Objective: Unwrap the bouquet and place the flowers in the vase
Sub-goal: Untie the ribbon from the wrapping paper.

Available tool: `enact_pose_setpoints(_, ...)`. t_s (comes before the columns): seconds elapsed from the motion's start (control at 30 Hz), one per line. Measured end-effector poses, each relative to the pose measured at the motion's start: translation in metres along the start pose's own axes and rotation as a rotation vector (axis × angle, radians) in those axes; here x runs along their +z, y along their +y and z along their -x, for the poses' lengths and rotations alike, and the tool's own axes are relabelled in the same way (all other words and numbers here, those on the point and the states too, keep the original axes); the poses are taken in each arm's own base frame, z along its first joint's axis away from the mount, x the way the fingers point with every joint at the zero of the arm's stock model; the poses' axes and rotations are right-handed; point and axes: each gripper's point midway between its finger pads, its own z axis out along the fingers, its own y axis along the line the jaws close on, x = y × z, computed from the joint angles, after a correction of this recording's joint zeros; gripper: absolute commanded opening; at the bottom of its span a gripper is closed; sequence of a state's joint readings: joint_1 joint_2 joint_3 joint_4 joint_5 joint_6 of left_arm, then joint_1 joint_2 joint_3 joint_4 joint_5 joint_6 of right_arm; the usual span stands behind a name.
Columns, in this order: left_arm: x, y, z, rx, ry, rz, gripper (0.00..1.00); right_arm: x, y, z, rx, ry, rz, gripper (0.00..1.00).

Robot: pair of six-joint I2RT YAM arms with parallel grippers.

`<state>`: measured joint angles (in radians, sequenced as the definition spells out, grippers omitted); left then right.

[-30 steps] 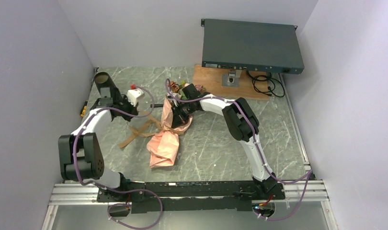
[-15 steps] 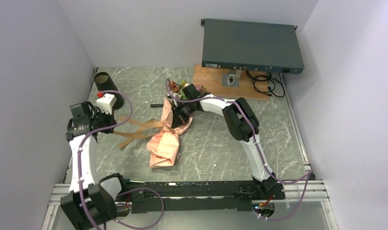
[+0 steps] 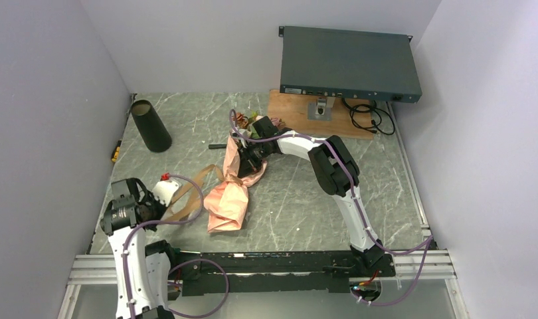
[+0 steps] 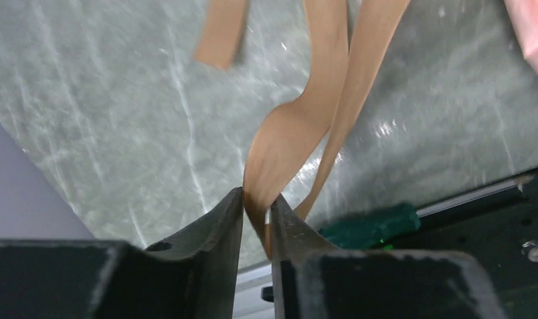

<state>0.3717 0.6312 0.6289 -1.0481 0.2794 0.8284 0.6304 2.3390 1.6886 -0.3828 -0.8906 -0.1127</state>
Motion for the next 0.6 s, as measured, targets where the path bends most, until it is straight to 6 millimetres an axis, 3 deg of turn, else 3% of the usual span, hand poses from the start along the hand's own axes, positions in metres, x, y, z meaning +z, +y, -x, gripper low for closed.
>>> enact_pose_setpoints(0.07,0.004,-0.007,-0.017,0.049,0.055,-0.024,0.63,0.0,0.0,0.0,0.0,0.0,0.001,0.0)
enact_pose_setpoints(0.17,0.007,-0.012,-0.022,0.092,0.074,-0.066,0.71,0.0,0.001,0.0,-0.001,0.0,0.002,0.12)
enact_pose_setpoints(0.33,0.014,-0.001,0.012,0.084,0.001,-0.149,0.63,0.0,0.005,0.002,-0.017,0.006,-0.004,0.24)
enact_pose_setpoints(0.43,0.03,0.017,0.038,0.066,-0.033,-0.22,0.67,0.0,0.008,0.003,-0.021,0.011,-0.012,0.3)
enact_pose_setpoints(0.6,0.08,0.032,0.054,0.083,-0.003,-0.314,0.72,0.0,0.013,0.005,-0.02,0.019,-0.019,0.38)
